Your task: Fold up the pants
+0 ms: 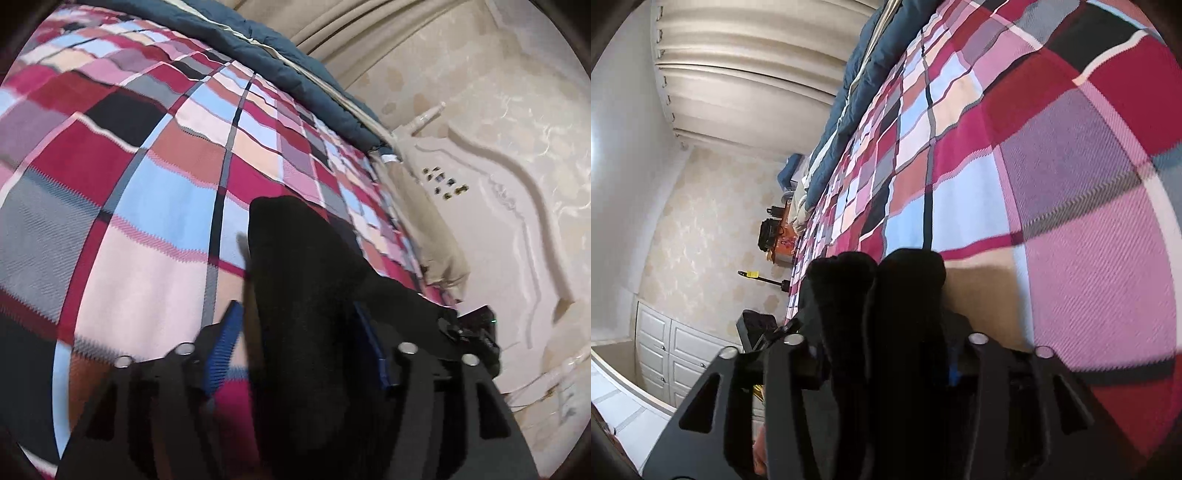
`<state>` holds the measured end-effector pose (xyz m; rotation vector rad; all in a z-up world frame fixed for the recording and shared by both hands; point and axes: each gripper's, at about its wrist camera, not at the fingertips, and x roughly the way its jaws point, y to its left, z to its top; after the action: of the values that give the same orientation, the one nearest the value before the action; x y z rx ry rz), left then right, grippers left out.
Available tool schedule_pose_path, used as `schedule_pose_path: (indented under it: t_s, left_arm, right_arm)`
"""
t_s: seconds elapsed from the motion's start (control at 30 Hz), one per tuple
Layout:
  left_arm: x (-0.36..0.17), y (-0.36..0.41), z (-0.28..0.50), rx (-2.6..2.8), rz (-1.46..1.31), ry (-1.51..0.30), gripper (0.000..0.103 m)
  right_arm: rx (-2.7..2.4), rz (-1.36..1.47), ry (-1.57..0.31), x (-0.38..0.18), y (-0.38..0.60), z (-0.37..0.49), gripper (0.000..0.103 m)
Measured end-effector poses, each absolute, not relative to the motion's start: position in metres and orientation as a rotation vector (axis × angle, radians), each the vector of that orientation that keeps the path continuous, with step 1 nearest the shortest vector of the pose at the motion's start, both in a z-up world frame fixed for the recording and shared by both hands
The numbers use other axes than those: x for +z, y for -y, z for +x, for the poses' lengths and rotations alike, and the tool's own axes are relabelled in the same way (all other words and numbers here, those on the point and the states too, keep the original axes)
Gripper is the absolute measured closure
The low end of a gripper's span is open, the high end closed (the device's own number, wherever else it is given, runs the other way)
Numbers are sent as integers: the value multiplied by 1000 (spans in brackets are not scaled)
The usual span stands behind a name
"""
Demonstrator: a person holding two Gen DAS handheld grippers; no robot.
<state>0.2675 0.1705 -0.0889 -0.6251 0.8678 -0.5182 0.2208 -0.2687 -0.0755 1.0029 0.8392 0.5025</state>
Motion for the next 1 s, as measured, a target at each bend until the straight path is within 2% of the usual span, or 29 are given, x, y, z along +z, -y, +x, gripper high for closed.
schedule_pose_path:
  t_s: [0.03,0.07,0.17,0.47,0.67,0.87,0.9,0.93,0.97,1.0]
  left_arm:
    - [-88,-173,263,-526,-636,-866,30]
    - [-87,-176,255,-536,-649,-867,30]
    - [-88,-183,231,-547,-693,-891,29]
    - [-93,-188,159,-594,-882,-975,24]
    - [-94,-179,154,-596,-962,-973,20]
    - [-95,-171,151,-609,-941,-989,20]
    - [-94,-170,152,-603,-935,-988,20]
    - [-94,-170,152,-594,-927,-989,24]
    - [-95,-168,152,-567,-902,-1000,30]
    - [-98,-167,150,-538,-879,-1017,46]
  right_arm:
    - [499,1000,-834,-73,269,214,44]
    - [495,995,-830,-70,270,207,38]
    - [470,991,-831,-64,275,175,32]
    - [423,1051,-831,-64,278,90,24]
    - [388,994,-841,-61,261,91,13]
    - [384,943,-894,-61,239,104,12]
    - [379,936,-899,-60,237,105,12]
    - [367,924,-906,-60,234,105,17]
    - [361,917,-931,-63,231,107,39]
    - [378,939,-947,-66,230,107,51]
